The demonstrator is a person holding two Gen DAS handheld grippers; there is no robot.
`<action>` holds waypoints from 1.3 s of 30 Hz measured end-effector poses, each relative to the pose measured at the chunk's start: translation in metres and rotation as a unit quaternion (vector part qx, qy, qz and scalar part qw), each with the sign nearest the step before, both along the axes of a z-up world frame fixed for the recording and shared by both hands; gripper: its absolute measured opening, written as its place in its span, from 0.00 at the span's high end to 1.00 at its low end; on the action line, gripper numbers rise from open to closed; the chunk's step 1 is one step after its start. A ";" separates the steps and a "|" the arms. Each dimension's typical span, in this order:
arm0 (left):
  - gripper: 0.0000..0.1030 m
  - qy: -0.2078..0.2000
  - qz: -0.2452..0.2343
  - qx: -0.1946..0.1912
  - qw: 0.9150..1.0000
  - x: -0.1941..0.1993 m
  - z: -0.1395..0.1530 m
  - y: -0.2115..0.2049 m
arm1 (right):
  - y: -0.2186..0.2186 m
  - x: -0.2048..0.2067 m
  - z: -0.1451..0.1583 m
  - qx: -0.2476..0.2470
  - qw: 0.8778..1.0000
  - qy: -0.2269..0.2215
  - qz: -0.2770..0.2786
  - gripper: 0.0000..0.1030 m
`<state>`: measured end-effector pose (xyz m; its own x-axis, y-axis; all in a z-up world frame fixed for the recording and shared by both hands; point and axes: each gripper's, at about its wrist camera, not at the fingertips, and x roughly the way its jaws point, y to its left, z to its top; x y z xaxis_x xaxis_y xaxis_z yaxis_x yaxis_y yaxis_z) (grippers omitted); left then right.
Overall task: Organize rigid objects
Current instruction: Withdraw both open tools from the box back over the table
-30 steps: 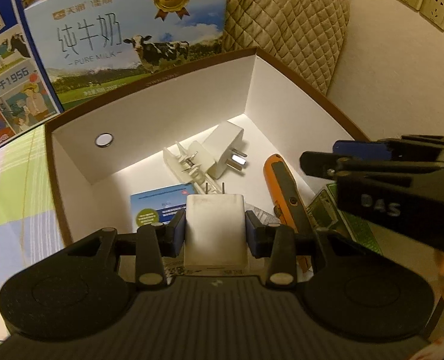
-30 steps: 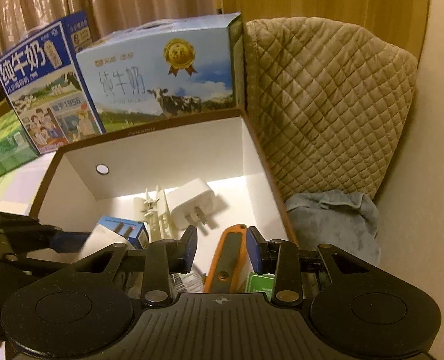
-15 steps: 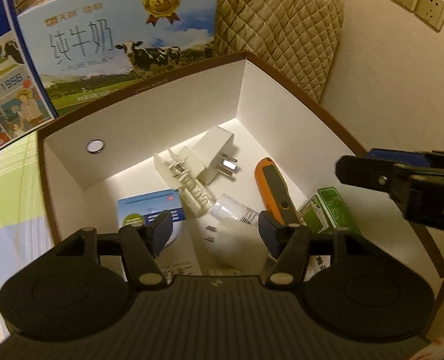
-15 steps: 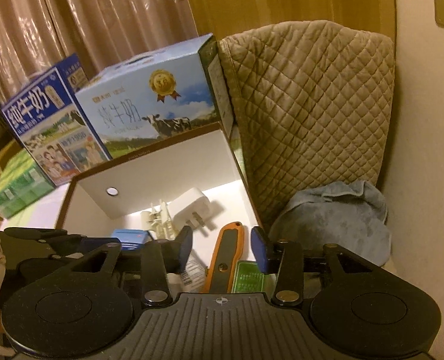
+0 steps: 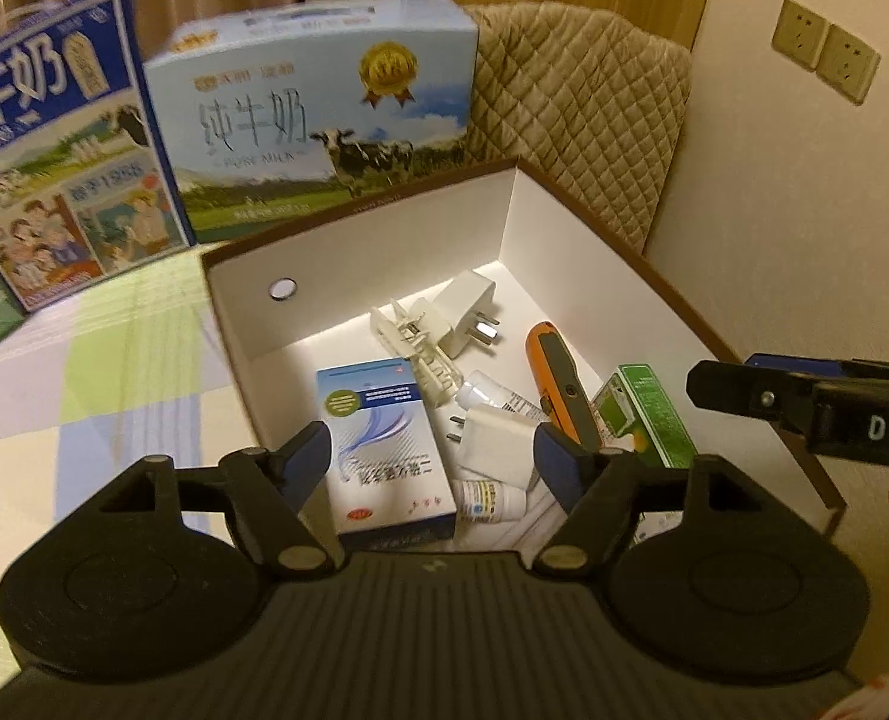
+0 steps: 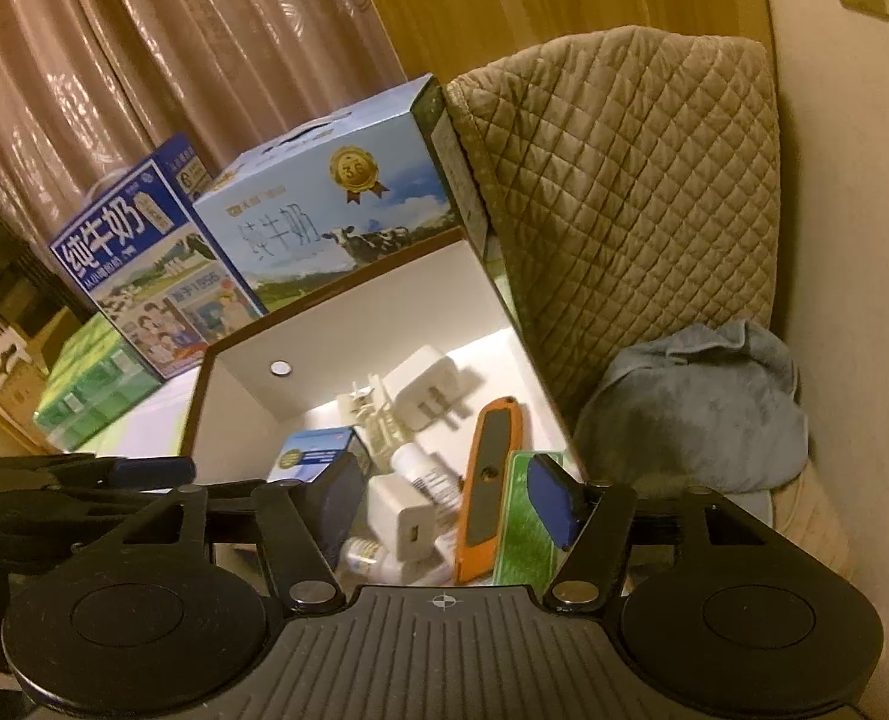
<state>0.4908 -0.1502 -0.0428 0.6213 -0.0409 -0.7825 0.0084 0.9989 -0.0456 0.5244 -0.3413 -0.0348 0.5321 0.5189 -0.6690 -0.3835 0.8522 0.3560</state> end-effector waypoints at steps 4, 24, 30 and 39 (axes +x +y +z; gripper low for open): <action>0.30 -0.022 0.002 0.009 1.000 -0.026 0.015 0.003 | -0.004 -0.016 0.009 0.004 1.000 -0.005 -0.005 0.41; 0.31 -0.029 0.070 -0.007 0.997 -0.236 0.045 0.072 | 0.031 -0.176 0.026 -0.033 0.999 -0.015 0.027 0.39; 0.31 -0.015 0.092 -0.011 0.996 -0.295 0.044 0.097 | 0.055 -0.236 0.018 -0.045 0.998 0.010 0.045 0.39; 0.31 0.010 0.101 -0.020 0.995 -0.376 0.032 0.124 | 0.093 -0.319 0.007 -0.064 0.994 0.027 0.082 0.39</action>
